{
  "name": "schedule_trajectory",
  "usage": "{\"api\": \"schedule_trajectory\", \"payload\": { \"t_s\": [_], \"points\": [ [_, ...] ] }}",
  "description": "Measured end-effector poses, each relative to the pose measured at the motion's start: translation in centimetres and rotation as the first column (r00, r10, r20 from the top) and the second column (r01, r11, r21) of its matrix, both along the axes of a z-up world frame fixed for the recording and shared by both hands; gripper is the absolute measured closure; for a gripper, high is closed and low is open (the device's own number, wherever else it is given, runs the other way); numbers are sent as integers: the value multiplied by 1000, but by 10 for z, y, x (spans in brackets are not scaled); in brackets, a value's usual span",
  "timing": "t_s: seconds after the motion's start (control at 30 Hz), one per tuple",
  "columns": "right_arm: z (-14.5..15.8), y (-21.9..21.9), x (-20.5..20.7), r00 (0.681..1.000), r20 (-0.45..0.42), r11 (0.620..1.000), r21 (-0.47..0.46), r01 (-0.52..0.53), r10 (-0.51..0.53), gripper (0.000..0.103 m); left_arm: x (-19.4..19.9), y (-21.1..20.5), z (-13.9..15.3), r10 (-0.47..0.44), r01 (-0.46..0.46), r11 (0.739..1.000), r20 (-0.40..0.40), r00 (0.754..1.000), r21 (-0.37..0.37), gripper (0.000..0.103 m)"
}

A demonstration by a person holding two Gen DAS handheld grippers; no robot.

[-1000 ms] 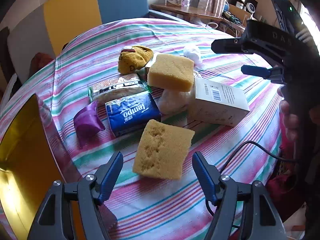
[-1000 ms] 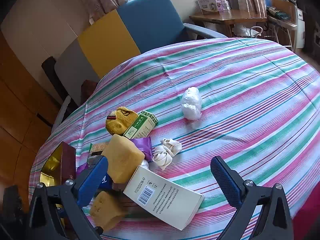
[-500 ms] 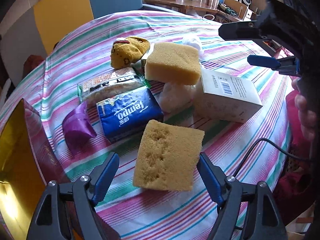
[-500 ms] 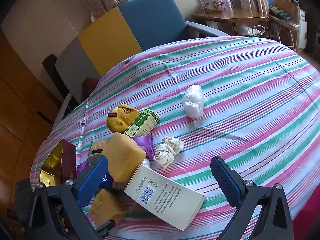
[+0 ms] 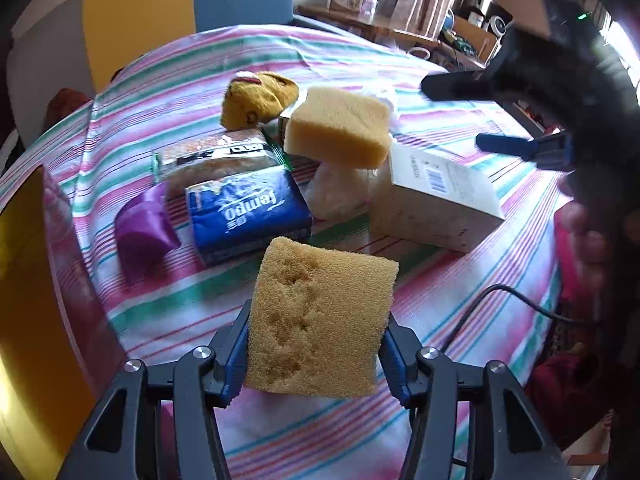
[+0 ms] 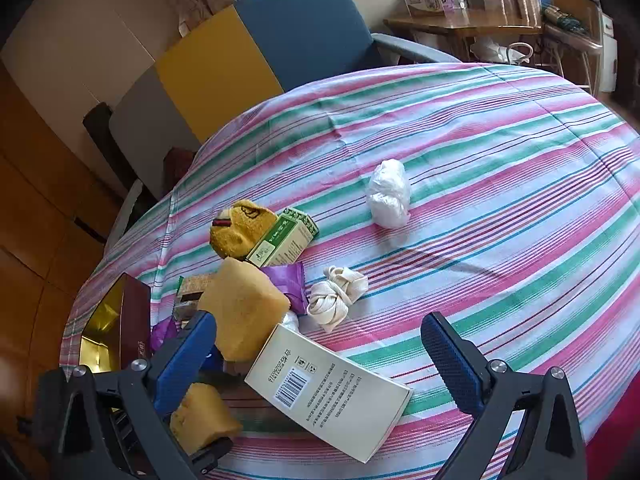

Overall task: Organize objects
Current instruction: 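Carry the sponge with the left tool into the gold box and release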

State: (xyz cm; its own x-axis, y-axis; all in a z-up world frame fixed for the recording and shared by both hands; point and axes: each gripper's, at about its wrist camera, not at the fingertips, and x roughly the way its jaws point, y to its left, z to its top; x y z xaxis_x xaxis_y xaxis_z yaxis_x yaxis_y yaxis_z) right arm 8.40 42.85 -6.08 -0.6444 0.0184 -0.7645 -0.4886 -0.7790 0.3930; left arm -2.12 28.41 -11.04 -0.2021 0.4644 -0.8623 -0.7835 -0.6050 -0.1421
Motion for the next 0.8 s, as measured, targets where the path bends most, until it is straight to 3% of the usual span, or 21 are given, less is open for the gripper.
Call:
{"api": "schedule_trajectory", "payload": {
  "t_s": [0.2,0.33,0.4,0.53,0.7,0.8],
  "points": [
    [-13,-15,-12,993,56,995,-28,-99,101,0,6,-19,13,36,-37,999,24,999,33,46],
    [-25,-36,-22,972,120,979,-35,-200,203,0,14,-33,25,40,-42,997,36,999,66,46],
    [-29,-50,-26,954,158,967,-20,-255,255,6,12,-39,33,48,-50,995,28,998,86,46],
    [-40,-66,-31,926,246,952,33,-305,288,42,15,-61,49,75,-76,990,15,997,120,46],
    [-47,-68,-34,909,294,946,44,-322,296,44,6,-91,57,148,-149,978,14,989,143,46],
    [-48,-71,-36,904,312,941,71,-330,293,48,-6,-122,62,235,-233,961,6,972,152,46]
  ]
}}
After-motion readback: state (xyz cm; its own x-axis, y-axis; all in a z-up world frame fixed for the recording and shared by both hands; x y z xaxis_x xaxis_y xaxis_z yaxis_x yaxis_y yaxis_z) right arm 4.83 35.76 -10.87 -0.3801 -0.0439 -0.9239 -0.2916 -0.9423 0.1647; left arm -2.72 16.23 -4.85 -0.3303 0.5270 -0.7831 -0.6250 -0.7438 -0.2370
